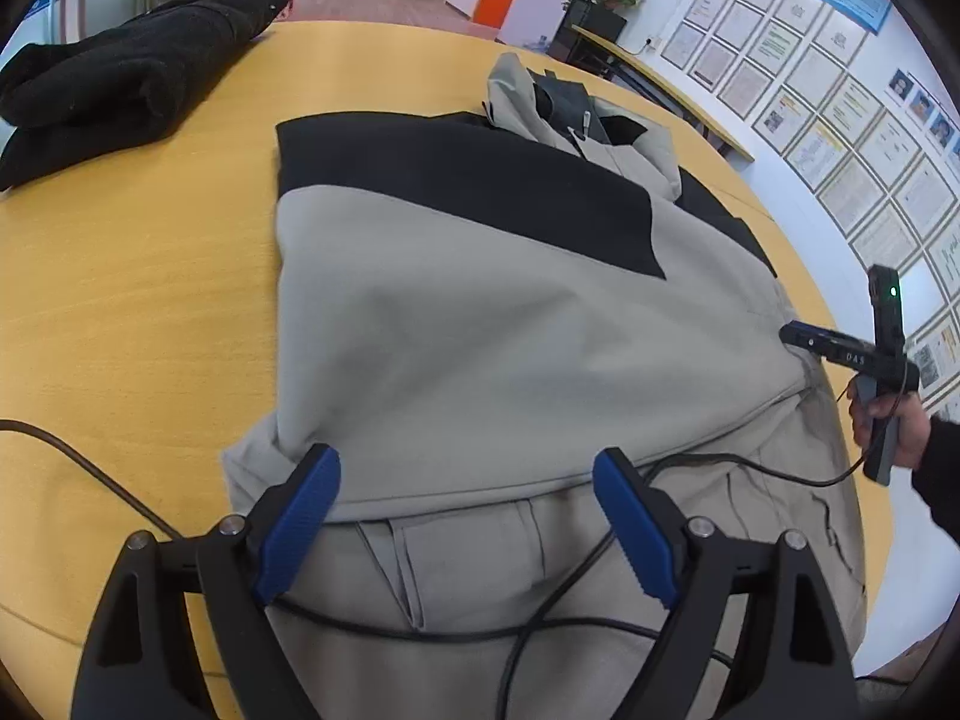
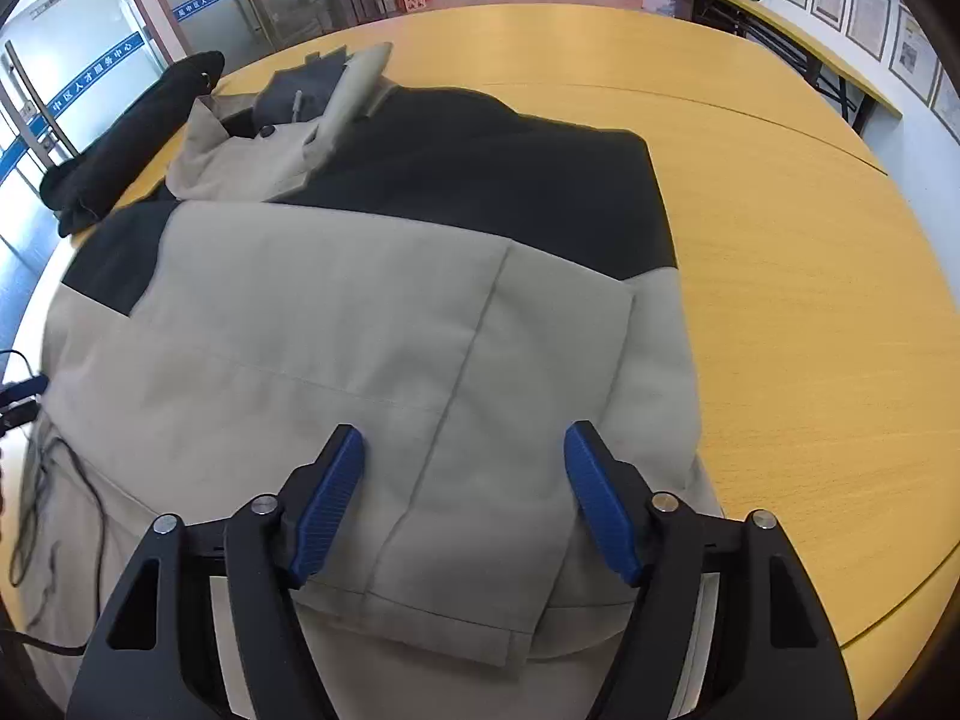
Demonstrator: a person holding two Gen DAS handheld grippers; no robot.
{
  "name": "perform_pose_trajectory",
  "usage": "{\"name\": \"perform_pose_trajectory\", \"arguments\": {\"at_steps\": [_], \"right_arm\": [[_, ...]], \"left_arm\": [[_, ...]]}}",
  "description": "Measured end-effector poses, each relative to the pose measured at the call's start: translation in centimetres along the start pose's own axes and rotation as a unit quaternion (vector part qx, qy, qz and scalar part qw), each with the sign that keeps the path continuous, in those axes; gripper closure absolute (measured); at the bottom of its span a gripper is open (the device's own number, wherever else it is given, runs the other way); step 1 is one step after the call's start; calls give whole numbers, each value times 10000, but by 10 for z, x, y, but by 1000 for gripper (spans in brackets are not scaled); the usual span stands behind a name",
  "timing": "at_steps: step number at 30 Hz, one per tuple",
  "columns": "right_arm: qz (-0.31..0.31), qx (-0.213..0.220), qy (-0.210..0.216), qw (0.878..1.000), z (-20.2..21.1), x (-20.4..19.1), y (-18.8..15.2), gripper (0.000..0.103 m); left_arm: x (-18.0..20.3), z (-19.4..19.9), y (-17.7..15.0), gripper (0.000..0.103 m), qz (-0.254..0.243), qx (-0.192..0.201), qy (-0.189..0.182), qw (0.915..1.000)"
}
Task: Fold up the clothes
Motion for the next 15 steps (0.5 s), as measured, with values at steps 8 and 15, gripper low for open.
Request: {"name": "perform_pose_trajectory", "arguments": {"at_steps": [8,15], "right_arm": [[101,1380,260,9900,170,-43,-5,15],[225,743,258,9966,268,-71,-131,9]], "left_arm": [[-66,154,2,13,985,497,-16,9939],[-92,256,-79,10,811,102,283,9963]]}}
Point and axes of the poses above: each gripper's, at about its wrist camera, not at the fingertips, and z roughly against the way its jaws point, x to its right, y to its top, the point moved 8 cm from there along -z, roughly the way its jaws point, and after that the axes turned 14 degrees about y, right-handed, at the moved point
